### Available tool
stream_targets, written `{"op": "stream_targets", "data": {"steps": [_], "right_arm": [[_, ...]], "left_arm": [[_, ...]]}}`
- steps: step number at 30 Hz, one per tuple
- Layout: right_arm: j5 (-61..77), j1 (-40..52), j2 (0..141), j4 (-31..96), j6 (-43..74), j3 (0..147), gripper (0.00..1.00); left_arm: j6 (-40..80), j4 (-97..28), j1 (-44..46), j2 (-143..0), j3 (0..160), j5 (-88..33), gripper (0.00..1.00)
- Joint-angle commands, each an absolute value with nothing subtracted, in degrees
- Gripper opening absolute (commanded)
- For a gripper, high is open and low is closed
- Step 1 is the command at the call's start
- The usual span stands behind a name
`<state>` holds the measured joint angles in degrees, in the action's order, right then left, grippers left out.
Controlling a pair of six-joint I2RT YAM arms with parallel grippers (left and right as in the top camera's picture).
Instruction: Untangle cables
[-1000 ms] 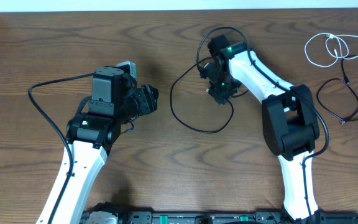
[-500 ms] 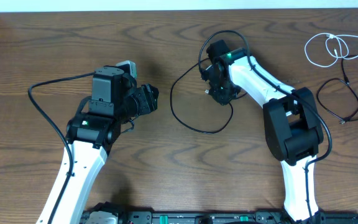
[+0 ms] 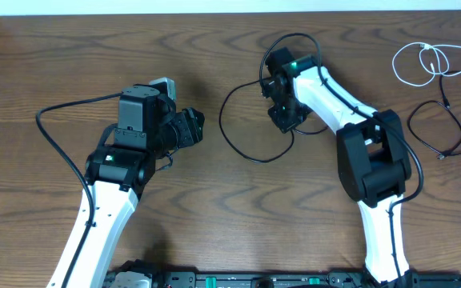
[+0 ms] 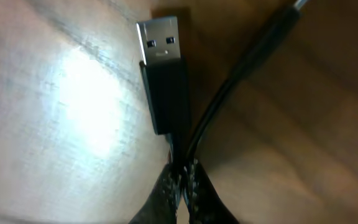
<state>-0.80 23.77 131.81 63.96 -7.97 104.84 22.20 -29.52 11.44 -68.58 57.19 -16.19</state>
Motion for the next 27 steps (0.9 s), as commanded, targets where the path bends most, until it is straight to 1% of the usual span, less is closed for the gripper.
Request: {"op": "stream_targets", "data": {"steps": [1,7,11,18,25,27], "right_arm": [[1.1,22.2,130.3,68.1,-4.2,112.6,0.01],[3.5,19.2,123.9,76.2,-0.6,125.7,0.01],[4.5,16.5,117.8,77.8,1.3,130.9,0.01],[4.7,8.5,103.3,73.6,3.2,131.9,0.01],[4.4,1.1,95.1,73.3,3.4,131.9,0.01],[2.2,-1.3,93.8,73.2,4.3,131.9,0.01]], "left_arm": [[21.2,-29.3,11.3,-68.2,58.3,-15.7,0.6],[21.2,-29.3,11.3,-68.2,58.3,-13.8,0.6],[21.2,-29.3,11.3,-68.2,58.3,-13.4,0.6],[21.2,-29.3,11.3,-68.2,58.3,-13.4,0.61],[21.2,-29.3,11.3,-68.2,58.3,-13.4,0.6],[21.2,-29.3,11.3,-68.2,58.3,-13.4,0.6]]}}
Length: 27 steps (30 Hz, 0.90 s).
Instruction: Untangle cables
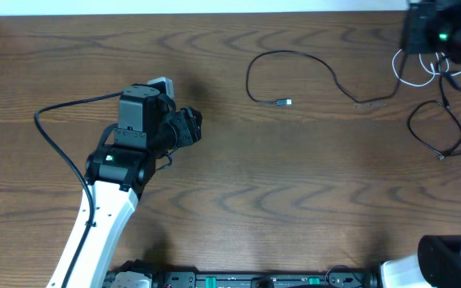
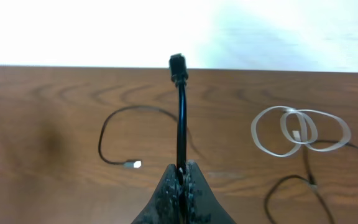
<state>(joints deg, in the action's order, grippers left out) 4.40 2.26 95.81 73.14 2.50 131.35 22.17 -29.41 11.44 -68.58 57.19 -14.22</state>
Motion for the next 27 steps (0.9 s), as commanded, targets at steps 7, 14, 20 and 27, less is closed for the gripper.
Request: {"op": "stream_targets", "data": {"steps": [7,14,20,27], "right_arm": [[-1.1,-18.0,90.1,67.1,11.0,131.9,0.01],[9.0,-38.2,87.4,51.8,22.5,132.0,0.01],[8.6,-48.3,87.4,47.5,24.9,132.3,0.01],[2.9,-51.2,93.2,54.9,21.1,132.3,0.01]], "left_arm": [[21.2,-29.3,11.3,-68.2,58.3,-13.4,0.61],[21.2,-29.3,11.3,-68.2,58.3,-13.4,0.6],[21.2,-29.4,11.3,-68.2,58.3,-13.4,0.6],[21.2,-29.3,11.3,-68.6,58.3,-13.4,0.6]]}}
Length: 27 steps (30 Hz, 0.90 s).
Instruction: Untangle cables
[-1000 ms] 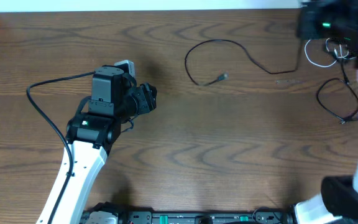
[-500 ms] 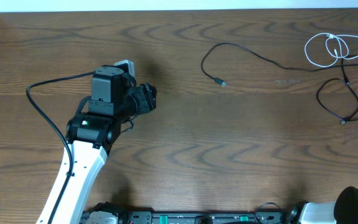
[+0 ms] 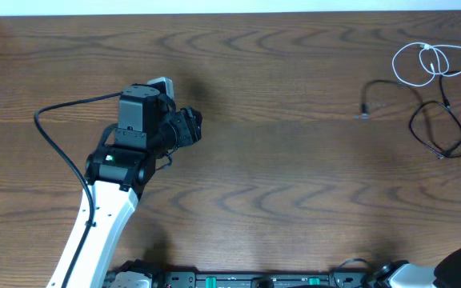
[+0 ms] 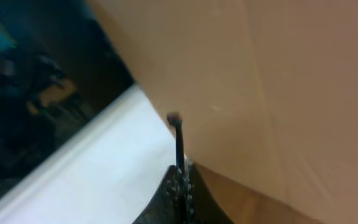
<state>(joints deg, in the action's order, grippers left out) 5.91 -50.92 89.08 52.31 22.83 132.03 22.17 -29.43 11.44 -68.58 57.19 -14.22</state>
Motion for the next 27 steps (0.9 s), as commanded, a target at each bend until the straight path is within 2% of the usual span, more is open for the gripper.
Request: {"op": "stream_targets", "data": {"steps": [1,5,10,16,20,23,27], "right_arm": [[2.6,-50.9,94.8,56.6,20.9,132.3,0.01],[1.7,-49.2,100.7,62.3,20.9,132.3,0.02],[0.6,-45.4,107.9,67.4,20.9,132.2,0.15],[6.9,-41.0,113.1,69.2,18.1,132.2,0.22],[12.4,-37.6,113.6,69.6,13.6,132.2,0.33],[13.9,-34.2,113.7,70.5,11.4,132.1,0.49],[13.5,-29.5,115.3,72.0,8.6,131.3,0.51]], "left_arm": [[21.2,-29.3,11.3,-68.6,58.3,-13.4,0.61],[21.2,-29.3,11.3,-68.6,58.3,-13.4,0.6],[21.2,-29.3,11.3,-68.6,58.3,-13.4,0.6],[21.2,-29.3,11.3,-68.6,58.3,-13.4,0.6],[21.2,-29.3,11.3,-68.6,58.3,-13.4,0.6],[21.2,-29.3,11.3,-68.6,58.3,-13.4,0.61],[21.2,-29.3,11.3,-68.6,58.3,-13.4,0.6]]}}
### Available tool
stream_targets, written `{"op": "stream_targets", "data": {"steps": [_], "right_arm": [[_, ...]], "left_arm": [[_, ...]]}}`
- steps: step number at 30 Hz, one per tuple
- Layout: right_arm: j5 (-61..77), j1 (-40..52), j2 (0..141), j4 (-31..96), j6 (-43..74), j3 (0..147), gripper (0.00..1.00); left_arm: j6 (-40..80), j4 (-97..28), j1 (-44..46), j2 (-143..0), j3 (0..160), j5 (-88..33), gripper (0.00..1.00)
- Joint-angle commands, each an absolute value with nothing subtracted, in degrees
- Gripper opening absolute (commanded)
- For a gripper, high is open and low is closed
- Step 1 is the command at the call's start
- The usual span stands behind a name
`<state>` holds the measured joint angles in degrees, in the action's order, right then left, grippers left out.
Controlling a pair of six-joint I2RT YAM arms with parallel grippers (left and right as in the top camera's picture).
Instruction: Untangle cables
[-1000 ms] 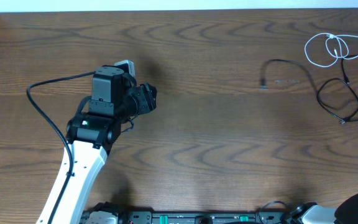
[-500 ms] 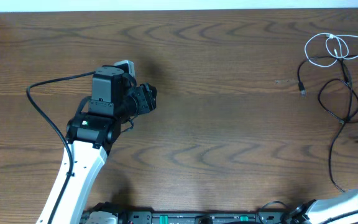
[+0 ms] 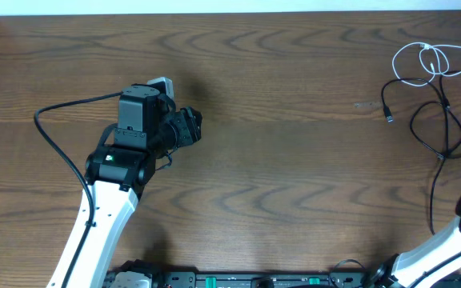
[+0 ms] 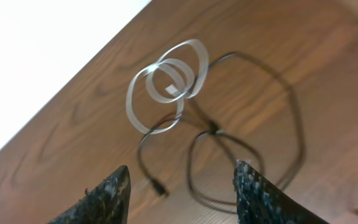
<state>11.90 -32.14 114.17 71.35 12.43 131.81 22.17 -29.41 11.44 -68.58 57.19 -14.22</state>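
A white cable coiled in loops (image 3: pixel 434 60) lies at the far right of the table, also in the right wrist view as the white coil (image 4: pixel 166 87). Just below it, black cable (image 3: pixel 426 120) lies in crossing loops, its plug end (image 3: pixel 388 117) pointing left. The right wrist view shows the black loops (image 4: pixel 294 124) and the plug (image 4: pixel 161 187) beneath my right gripper (image 4: pixel 181 167), which hangs open above them, holding nothing. My left gripper (image 3: pixel 190 126) rests mid-left, far from the cables; its jaws do not show clearly.
The left arm's own black wire (image 3: pixel 50 132) arcs out over the table at the left. The right arm sits at the bottom right corner. A strand of black cable (image 3: pixel 433 196) trails down toward it. The table's far edge (image 3: pixel 230 10) meets white wall.
My right gripper was shut on the black cable, off the table. Now it is open above the cables. The black cable lies farther right, with its plug shifted right and a strand trailing downward.
My right gripper first held the black cable near its USB plug at the table's middle. Then it held it at the far right corner, the cable stretched across the table. Then it held it beyond the table. Now the cable lies released beside the white coil. The left arm stayed still.
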Motion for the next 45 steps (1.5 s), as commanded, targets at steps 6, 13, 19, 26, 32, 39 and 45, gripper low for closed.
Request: {"op": "stream_targets", "data": {"steps": [6,13,19,26,32,39,45], "right_arm": [[11.7,-24.8,121.8,76.8,7.6,131.3,0.54],[11.5,-23.3,130.1,80.9,7.6,131.3,0.55],[4.1,-23.8,133.7,82.7,11.4,131.3,0.57],[-5.6,-25.5,133.9,82.4,11.9,131.3,0.65],[0.6,-25.7,134.2,80.1,-0.3,130.5,0.63],[-1.2,-25.9,134.2,80.5,2.0,126.3,0.61],[-2.0,-26.8,134.2,80.6,5.6,119.1,0.58]], "left_arm": [[21.2,-29.5,11.3,-68.6,58.3,-13.4,0.61],[21.2,-29.5,11.3,-68.6,58.3,-13.4,0.61],[21.2,-29.5,11.3,-68.6,58.3,-13.4,0.61],[21.2,-29.8,11.3,-68.6,58.3,-13.4,0.61],[21.2,-29.8,11.3,-68.6,58.3,-13.4,0.62],[21.2,-30.0,11.3,-68.6,58.3,-13.4,0.63],[21.2,-30.0,11.3,-68.6,58.3,-13.4,0.67]]}}
